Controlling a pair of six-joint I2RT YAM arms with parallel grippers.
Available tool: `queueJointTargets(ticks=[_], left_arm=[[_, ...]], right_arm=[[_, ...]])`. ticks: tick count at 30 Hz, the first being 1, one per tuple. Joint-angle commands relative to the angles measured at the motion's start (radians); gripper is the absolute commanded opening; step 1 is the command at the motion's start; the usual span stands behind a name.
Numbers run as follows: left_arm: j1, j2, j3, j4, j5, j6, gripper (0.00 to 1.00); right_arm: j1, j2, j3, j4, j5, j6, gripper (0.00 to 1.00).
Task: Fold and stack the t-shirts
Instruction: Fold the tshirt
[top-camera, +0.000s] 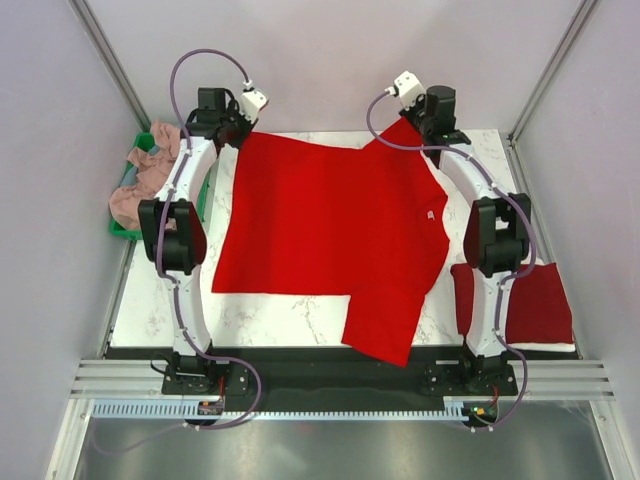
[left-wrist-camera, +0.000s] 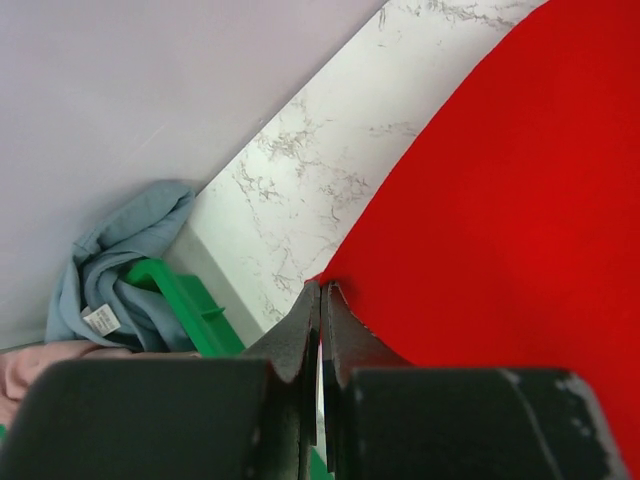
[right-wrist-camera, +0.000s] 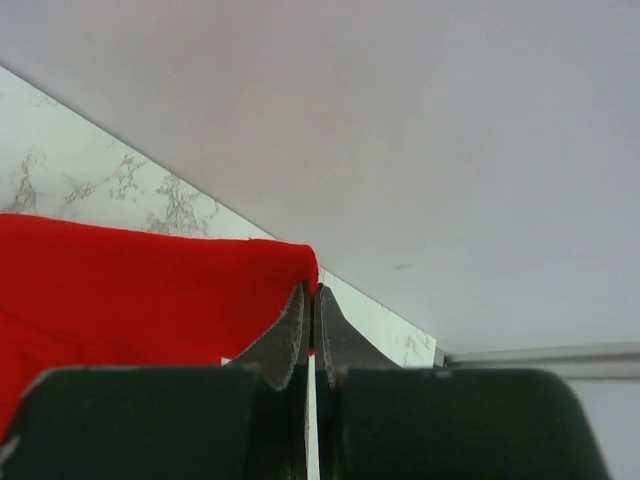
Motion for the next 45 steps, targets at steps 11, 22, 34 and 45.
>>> queueJointTargets(ticks=[11,22,34,45], left_arm=[[0.054,-0.157,-0.102,-0.001,0.139,-0.006,0.02],[0.069,-0.18,-0.205,-0.003,0.182,0.022,0.02],[0.138,-0.071,-0.09,-0.007,0.237,0.033,0.02],[0.144,-0.134,-0.209,-0.087,0.346,0.191,0.02]], right_arm=[[-0.033,-0.231,-0.199,-0.117,-0.001,0.025,0.0],[-0.031,-0.435,-0.401,-0.195,-0.038,0.078,0.0],[-0.033,-0.511,-0.497,-0.2,-0.035,0.092,0.0],[-0.031,-0.612,-0.596,-0.264,-0.049,0.123,0.0]])
